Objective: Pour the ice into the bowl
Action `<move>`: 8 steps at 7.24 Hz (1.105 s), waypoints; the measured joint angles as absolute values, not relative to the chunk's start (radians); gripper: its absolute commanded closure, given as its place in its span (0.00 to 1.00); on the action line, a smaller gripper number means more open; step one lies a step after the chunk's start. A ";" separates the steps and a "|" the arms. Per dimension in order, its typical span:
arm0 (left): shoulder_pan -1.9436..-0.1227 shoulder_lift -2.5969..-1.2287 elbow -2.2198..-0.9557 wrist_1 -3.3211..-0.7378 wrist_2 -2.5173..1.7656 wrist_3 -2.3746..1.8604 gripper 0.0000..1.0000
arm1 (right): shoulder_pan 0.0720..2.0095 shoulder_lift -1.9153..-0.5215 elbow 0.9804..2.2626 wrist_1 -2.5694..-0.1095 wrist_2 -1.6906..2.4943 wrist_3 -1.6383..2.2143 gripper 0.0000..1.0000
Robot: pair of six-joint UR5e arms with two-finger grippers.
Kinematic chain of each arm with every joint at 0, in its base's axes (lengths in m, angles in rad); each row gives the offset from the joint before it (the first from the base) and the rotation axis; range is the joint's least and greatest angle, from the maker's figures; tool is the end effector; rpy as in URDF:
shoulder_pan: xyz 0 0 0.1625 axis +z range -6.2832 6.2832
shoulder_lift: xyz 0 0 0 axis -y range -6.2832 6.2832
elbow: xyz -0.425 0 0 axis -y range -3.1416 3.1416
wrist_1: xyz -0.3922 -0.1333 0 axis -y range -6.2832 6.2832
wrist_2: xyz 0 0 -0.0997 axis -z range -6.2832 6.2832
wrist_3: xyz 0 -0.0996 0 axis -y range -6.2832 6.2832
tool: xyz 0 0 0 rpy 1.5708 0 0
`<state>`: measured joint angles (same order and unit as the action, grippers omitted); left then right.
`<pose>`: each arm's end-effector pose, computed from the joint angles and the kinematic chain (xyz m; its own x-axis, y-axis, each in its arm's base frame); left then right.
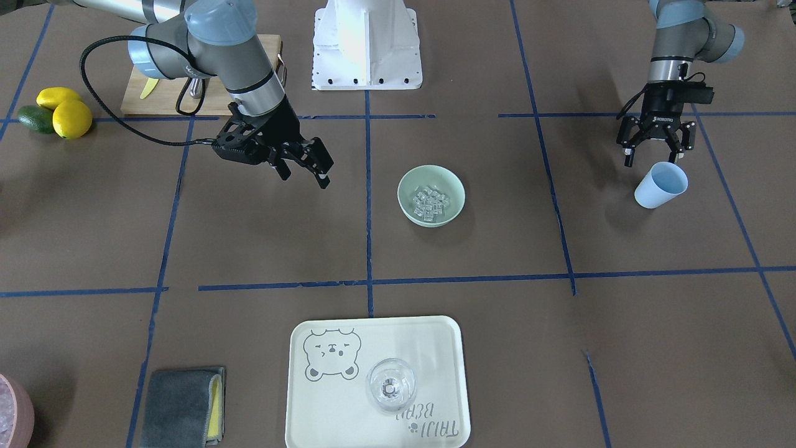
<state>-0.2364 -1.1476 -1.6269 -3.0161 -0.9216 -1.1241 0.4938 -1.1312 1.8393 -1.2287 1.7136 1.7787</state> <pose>0.2547 -0.2604 0.6404 0.7189 0.1808 -0.6712 0.4367 0.6338 0.6385 -0.4841 -0.3959 0.2546 0.3542 0.4227 0.8342 -0.4431 0.8614 -0.2483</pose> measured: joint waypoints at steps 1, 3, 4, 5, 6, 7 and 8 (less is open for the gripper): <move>-0.239 -1.108 -1.648 -3.026 -1.011 -1.045 0.00 | 0.488 -1.125 1.840 -1.229 1.709 1.784 0.00; -0.272 -1.034 -1.686 -3.031 -1.187 -0.931 0.00 | 0.472 -1.085 1.830 -1.231 1.704 1.801 0.00; -0.326 -1.019 -1.693 -3.033 -1.282 -0.902 0.00 | 0.467 -1.053 1.808 -1.233 1.703 1.805 0.00; -0.394 -1.018 -1.695 -3.034 -1.375 -0.854 0.00 | 0.465 -1.007 1.760 -1.233 1.703 1.810 0.00; -0.478 -1.023 -1.700 -3.035 -1.465 -0.777 0.00 | 0.461 -0.945 1.689 -1.234 1.703 1.817 0.00; -0.592 -1.040 -1.701 -3.032 -1.593 -0.702 0.00 | 0.453 -0.878 1.614 -1.235 1.703 1.818 0.00; -0.716 -1.062 -1.697 -3.026 -1.737 -0.648 0.00 | 0.441 -0.823 1.550 -1.236 1.703 1.817 0.00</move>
